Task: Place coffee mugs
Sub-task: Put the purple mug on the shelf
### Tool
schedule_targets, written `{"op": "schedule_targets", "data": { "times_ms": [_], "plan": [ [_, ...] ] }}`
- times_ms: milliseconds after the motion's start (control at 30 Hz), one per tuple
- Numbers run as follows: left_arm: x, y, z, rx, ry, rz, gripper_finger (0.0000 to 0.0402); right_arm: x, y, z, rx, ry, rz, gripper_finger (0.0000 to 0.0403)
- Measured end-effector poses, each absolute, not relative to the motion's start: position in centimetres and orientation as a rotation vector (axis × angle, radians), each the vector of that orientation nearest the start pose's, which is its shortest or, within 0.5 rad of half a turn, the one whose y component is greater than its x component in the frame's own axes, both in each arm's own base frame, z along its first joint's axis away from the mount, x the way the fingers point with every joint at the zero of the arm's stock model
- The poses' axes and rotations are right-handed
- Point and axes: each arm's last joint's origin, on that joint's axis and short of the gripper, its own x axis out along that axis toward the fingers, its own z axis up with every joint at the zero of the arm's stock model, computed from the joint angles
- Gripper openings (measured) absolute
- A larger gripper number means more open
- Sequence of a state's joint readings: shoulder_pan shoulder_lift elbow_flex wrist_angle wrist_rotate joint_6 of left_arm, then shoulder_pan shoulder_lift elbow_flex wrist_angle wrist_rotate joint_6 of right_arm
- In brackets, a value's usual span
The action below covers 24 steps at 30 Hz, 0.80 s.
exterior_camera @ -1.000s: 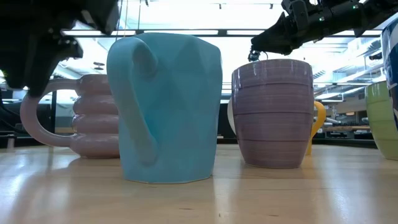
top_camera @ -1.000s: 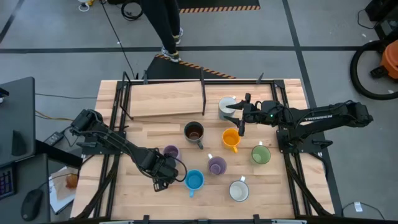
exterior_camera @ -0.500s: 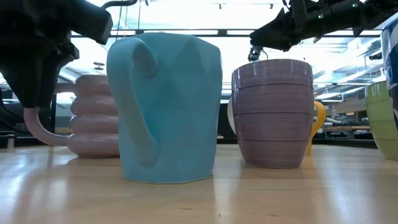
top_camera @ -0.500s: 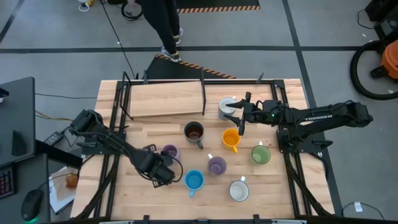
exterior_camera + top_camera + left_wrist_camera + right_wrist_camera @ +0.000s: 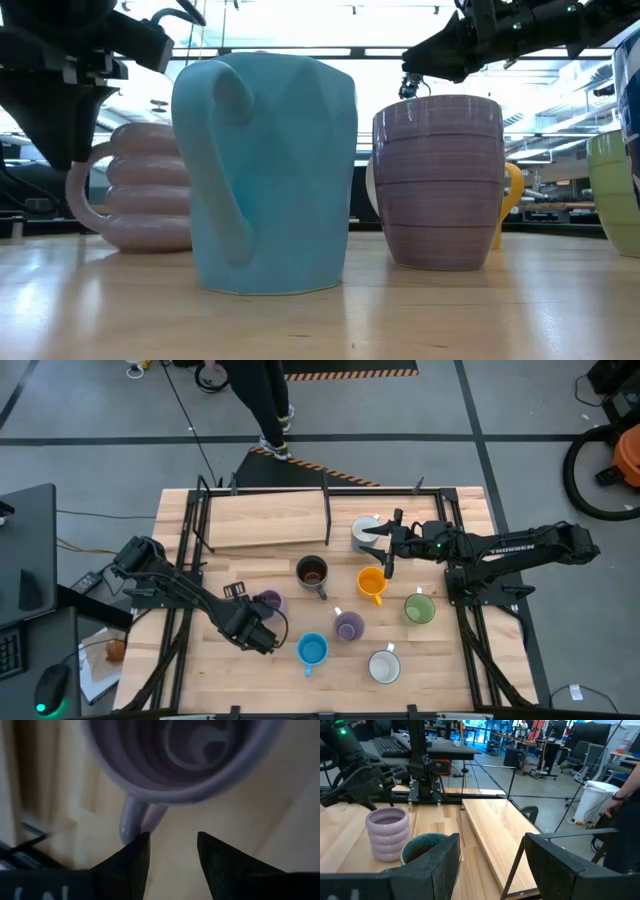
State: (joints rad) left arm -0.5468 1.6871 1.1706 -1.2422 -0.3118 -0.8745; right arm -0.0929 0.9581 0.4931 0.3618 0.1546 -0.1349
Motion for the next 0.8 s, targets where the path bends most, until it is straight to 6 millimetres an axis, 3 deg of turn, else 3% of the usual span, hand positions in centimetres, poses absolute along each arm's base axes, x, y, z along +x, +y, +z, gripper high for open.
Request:
{"op": "schedule_targets", "data": {
  "times_ms": [600, 800],
  "plan": [
    [23.5, -12.6, 20.8, 0.271, 1.381, 0.643, 0.0171, 20.8, -2.4, 25.2, -0.129, 0.131, -0.237, 0.0229],
    [22.9, -12.0, 21.1, 0.234, 1.534, 0.651, 0.0171, 20.8, -2.4, 25.2, -0.115, 0.131, -0.238, 0.0229]
  ]
}}
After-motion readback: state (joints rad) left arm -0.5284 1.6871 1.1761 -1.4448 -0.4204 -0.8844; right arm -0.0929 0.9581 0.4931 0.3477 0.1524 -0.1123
